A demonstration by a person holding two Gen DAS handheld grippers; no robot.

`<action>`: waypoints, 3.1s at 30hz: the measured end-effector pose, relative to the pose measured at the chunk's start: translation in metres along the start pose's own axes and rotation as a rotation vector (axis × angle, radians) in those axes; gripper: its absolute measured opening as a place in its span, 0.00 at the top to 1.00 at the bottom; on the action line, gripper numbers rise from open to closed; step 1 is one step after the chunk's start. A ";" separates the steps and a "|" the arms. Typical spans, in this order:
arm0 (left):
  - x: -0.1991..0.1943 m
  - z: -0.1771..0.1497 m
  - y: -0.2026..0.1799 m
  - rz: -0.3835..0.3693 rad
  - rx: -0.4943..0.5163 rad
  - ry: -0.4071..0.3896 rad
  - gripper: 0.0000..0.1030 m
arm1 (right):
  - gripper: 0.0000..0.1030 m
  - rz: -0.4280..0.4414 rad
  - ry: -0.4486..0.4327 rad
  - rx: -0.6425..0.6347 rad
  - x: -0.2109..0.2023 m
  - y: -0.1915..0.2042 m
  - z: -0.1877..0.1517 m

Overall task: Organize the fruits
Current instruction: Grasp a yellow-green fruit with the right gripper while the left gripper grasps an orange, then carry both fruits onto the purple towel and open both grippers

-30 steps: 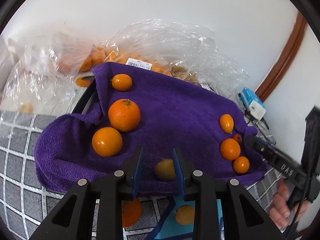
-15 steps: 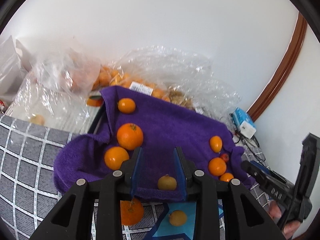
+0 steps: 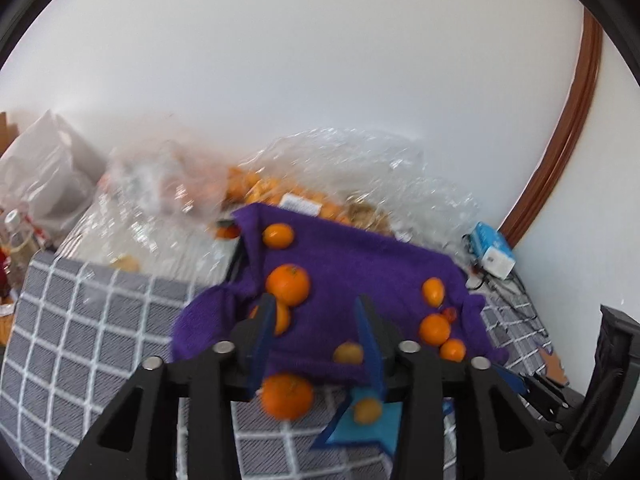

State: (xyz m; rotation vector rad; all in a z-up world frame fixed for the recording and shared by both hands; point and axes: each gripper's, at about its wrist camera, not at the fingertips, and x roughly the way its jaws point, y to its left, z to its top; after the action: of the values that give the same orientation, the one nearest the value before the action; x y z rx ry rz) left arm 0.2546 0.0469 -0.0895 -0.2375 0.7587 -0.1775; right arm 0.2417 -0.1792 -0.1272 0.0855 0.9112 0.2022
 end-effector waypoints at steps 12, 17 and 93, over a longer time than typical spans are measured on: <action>0.006 -0.053 0.074 0.092 -0.113 0.088 0.54 | 0.57 0.072 0.067 -0.108 0.040 0.061 -0.021; 0.007 -0.056 0.084 0.080 -0.177 0.084 0.55 | 0.64 0.051 0.087 -0.103 0.057 0.067 -0.024; -0.004 -0.067 -0.012 0.030 0.027 0.149 0.62 | 0.76 0.017 -0.042 0.062 -0.023 -0.058 -0.054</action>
State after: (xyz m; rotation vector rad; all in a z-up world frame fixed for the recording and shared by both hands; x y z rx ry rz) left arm 0.2040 0.0270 -0.1303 -0.1885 0.9071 -0.1779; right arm 0.1933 -0.2416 -0.1510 0.1545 0.8750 0.1869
